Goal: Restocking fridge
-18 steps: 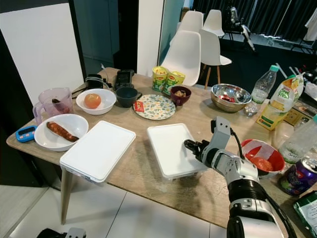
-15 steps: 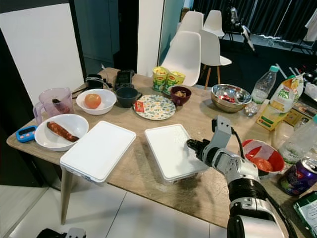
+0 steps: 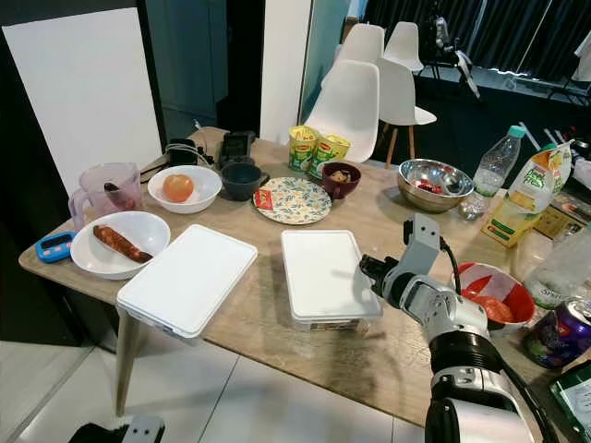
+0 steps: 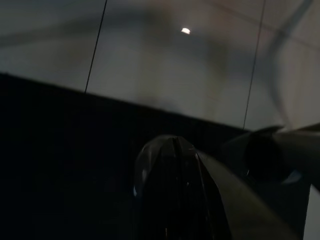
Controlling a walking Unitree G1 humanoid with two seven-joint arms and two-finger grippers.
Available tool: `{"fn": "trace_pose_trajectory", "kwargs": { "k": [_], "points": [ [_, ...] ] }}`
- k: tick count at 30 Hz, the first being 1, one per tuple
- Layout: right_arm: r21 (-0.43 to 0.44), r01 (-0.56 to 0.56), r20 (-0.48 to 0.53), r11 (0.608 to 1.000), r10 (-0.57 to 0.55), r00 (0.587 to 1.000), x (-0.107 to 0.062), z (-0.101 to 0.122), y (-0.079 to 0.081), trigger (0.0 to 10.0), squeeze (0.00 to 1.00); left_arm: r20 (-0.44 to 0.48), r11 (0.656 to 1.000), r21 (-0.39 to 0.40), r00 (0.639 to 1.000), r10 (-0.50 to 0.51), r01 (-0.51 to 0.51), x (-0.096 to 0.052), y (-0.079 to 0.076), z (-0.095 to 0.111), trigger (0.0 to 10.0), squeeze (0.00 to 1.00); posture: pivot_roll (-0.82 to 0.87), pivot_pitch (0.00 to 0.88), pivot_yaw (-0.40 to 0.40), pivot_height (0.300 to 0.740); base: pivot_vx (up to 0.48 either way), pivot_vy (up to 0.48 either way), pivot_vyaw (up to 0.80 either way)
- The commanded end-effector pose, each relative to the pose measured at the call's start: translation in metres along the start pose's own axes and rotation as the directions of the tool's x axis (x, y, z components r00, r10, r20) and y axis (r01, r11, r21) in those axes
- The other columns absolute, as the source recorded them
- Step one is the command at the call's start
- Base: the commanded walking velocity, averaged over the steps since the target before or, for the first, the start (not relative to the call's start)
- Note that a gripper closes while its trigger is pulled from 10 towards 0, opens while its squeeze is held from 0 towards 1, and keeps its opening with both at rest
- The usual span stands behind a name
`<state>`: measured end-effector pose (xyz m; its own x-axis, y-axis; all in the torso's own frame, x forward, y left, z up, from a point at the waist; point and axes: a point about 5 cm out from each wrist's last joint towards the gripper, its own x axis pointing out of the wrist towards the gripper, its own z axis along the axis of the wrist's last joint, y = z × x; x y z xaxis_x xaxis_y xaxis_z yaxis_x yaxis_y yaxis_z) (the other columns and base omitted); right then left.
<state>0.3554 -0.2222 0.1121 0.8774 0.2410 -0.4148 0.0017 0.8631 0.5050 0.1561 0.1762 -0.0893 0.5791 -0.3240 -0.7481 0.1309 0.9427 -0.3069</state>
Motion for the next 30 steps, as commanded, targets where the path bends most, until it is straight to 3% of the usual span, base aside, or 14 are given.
{"fn": "trace_pose_trajectory", "kwargs": {
  "k": [1, 5, 8, 9, 11, 14, 18, 19, 20, 22, 25, 26, 27, 30],
  "points": [
    [0.051, 0.019, 0.013, 0.999, -0.019, 1.000, -0.006, 0.004, -0.012, 0.0, 0.00, 0.069, 0.997, -0.046, 0.996, -0.059, 0.062, 0.005, -0.010, 0.010, 10.0, 0.00, 0.14, 0.000, -0.094, 0.740, 0.000, 0.000, 0.00],
    [0.092, -0.013, 0.043, 0.996, 0.009, 0.999, -0.010, 0.012, -0.016, 0.0, 0.00, 0.162, 0.983, -0.110, 0.978, -0.130, 0.148, 0.007, -0.014, 0.025, 10.0, 0.00, 0.14, 0.000, -0.094, 0.740, 0.000, 0.000, 0.00],
    [0.112, -0.023, 0.056, 0.993, 0.016, 0.998, -0.014, 0.017, -0.020, 0.0, 0.00, 0.268, 0.943, -0.165, 0.934, -0.238, 0.288, 0.008, -0.020, 0.042, 10.0, 0.00, 0.14, 0.000, -0.093, 0.740, 0.000, 0.000, 0.00],
    [0.112, -0.023, 0.056, 0.993, 0.016, 0.998, -0.014, 0.017, -0.020, 0.0, 0.00, 0.268, 0.943, -0.165, 0.934, -0.238, 0.288, 0.008, -0.020, 0.042, 10.0, 0.00, 0.14, 0.000, -0.093, 0.740, 0.000, 0.000, 0.00],
    [0.112, -0.041, 0.057, 0.993, 0.035, 0.998, -0.015, 0.018, -0.020, 0.0, 0.00, 0.309, 0.907, -0.168, 0.894, -0.323, 0.386, 0.009, -0.028, 0.050, 10.0, 0.00, 0.14, 0.000, -0.092, 0.740, 0.000, 0.000, 0.00],
    [0.107, -0.060, 0.054, 0.992, 0.054, 0.997, -0.015, 0.018, -0.018, 0.0, 0.00, 0.317, 0.869, -0.161, 0.858, -0.404, 0.468, 0.009, -0.034, 0.051, 10.0, 0.00, 0.14, 0.000, -0.090, 0.740, 0.000, 0.000, 0.00],
    [0.080, -0.068, 0.042, 0.994, 0.065, 0.997, -0.015, 0.016, -0.017, 0.0, 0.00, 0.303, 0.850, -0.156, 0.843, -0.444, 0.503, 0.008, -0.037, 0.047, 10.0, 0.00, 0.14, 0.000, -0.090, 0.740, 0.000, 0.000, 0.00],
    [0.046, -0.074, 0.038, 0.996, 0.072, 0.997, -0.015, 0.015, -0.016, 4.7, 0.00, 0.289, 0.851, -0.162, 0.849, -0.443, 0.499, 0.008, -0.037, 0.044, 10.0, 0.00, 0.14, 0.000, -0.088, 0.740, 0.000, 0.000, 0.00],
    [0.046, -0.074, 0.038, 0.996, 0.072, 0.997, -0.015, 0.015, -0.016, 4.7, 0.00, 0.289, 0.851, -0.162, 0.849, -0.443, 0.499, 0.008, -0.037, 0.044, 10.0, 0.00, 0.14, 0.000, -0.088, 0.740, 0.000, 0.000, 0.00],
    [-0.007, -0.095, 0.052, 0.995, 0.095, 0.994, -0.015, 0.016, -0.012, 10.0, 0.00, 0.256, 0.873, -0.186, 0.880, -0.400, 0.451, 0.006, -0.032, 0.034, 10.0, 0.00, 0.14, 0.000, -0.086, 0.740, 0.000, 0.000, 0.00],
    [-0.085, -0.170, 0.149, 0.982, 0.181, 0.972, -0.017, 0.029, -0.002, 10.0, 0.00, 0.204, 0.913, -0.227, 0.933, -0.296, 0.339, 0.003, -0.020, 0.019, 10.0, 0.00, 0.13, 0.000, -0.088, 0.740, 0.000, 0.000, 0.00],
    [-0.085, -0.170, 0.149, 0.982, 0.181, 0.972, -0.017, 0.029, -0.002, 10.0, 0.00, 0.204, 0.913, -0.227, 0.933, -0.296, 0.339, 0.003, -0.020, 0.019, 10.0, 0.00, 0.13, 0.000, -0.088, 0.740, 0.000, 0.000, 0.00],
    [-0.144, -0.255, 0.190, 0.956, 0.279, 0.941, -0.022, 0.036, 0.007, 10.0, 0.25, 0.172, 0.928, -0.244, 0.954, -0.244, 0.281, 0.000, -0.014, 0.010, 10.0, 0.00, 0.13, 0.000, -0.088, 0.740, 0.000, 0.000, 0.00],
    [-0.188, -0.313, 0.208, 0.931, 0.349, 0.914, -0.026, 0.040, 0.013, 10.0, 0.25, 0.149, 0.937, -0.254, 0.967, -0.209, 0.241, -0.003, -0.009, 0.004, 10.0, 0.00, 0.14, 0.000, -0.089, 0.740, 0.000, 0.000, 0.00]
  ]
}}
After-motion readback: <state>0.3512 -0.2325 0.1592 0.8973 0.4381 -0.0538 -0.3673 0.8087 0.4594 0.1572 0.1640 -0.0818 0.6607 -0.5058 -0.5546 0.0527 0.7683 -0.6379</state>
